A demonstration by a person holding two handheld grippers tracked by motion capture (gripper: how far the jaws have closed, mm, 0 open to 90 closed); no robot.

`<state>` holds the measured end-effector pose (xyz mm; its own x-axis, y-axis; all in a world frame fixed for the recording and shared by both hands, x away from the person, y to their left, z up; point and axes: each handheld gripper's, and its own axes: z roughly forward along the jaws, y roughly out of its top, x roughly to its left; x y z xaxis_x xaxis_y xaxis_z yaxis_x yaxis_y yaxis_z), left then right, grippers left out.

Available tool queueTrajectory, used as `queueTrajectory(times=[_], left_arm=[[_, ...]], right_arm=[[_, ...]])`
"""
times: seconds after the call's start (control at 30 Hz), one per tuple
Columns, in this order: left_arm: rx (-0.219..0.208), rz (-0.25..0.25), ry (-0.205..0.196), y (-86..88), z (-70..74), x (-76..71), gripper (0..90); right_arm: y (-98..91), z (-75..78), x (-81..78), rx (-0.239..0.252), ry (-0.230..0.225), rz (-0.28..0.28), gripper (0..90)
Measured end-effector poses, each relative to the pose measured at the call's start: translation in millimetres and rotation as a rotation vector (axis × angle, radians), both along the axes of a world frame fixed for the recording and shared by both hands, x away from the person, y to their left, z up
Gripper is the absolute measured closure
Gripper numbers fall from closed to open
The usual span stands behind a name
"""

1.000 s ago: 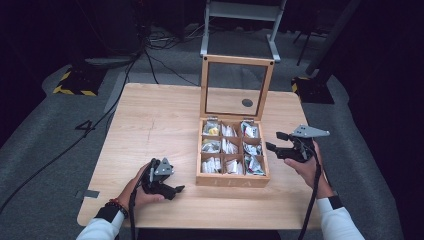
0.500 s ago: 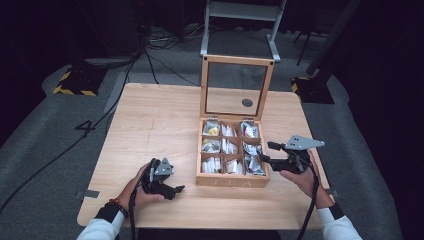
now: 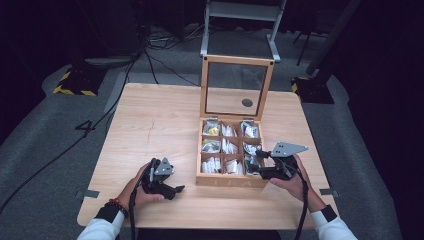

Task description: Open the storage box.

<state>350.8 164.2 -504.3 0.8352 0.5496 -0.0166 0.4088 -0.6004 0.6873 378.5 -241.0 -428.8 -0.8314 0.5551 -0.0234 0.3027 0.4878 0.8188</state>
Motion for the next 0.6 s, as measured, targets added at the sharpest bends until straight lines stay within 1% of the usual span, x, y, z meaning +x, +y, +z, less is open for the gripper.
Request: queueTrajectory(times=[0.03, 0.07, 0.1, 0.13, 0.23, 0.37, 0.4, 0.43, 0.47, 0.57, 0.6], left_arm=[[0.000, -0.001, 0.000, 0.0, 0.0, 0.1, 14.7], [0.000, 0.000, 0.000, -0.1, 0.0, 0.1, 14.7], [0.001, -0.001, -0.001, -0.1, 0.0, 0.3, 14.6], [0.001, -0.001, 0.000, -0.1, 0.0, 0.3, 14.6], [0.002, 0.000, 0.000, 0.0, 0.1, 0.3, 14.6], [0.001, -0.001, 0.000, -0.1, 0.0, 0.4, 14.7], [0.001, -0.001, 0.000, -0.1, 0.0, 0.4, 14.7], [0.001, -0.001, 0.000, -0.1, 0.0, 0.4, 14.7], [0.001, -0.001, -0.002, 0.0, 0.0, 0.4, 14.7], [0.001, -0.001, -0.002, 0.4, 0.0, 0.4, 14.7], [0.002, -0.002, -0.002, 0.5, 0.0, 0.4, 14.7]], right_arm=[[3.4, -2.7, 0.7, -0.010, 0.005, -0.004, 43.9], [3.4, -2.7, 0.7, -0.010, 0.005, -0.004, 43.9], [6.4, -6.4, 2.3, -0.022, 0.007, -0.016, 45.3], [6.4, -6.4, 2.3, -0.022, 0.007, -0.016, 45.3], [7.7, -9.1, 5.2, -0.016, 0.020, -0.049, 45.9], [7.9, -8.3, 4.7, -0.021, 0.023, -0.060, 47.7], [7.6, -7.5, 4.1, -0.019, 0.027, -0.053, 52.7], [7.6, -7.5, 4.1, -0.019, 0.027, -0.053, 52.7], [7.6, -7.2, 3.7, -0.019, 0.031, -0.046, 55.2], [9.0, -5.1, 1.3, -0.033, 0.020, -0.047, 60.3], [8.4, -4.1, 0.7, -0.034, 0.010, -0.052, 66.4]])
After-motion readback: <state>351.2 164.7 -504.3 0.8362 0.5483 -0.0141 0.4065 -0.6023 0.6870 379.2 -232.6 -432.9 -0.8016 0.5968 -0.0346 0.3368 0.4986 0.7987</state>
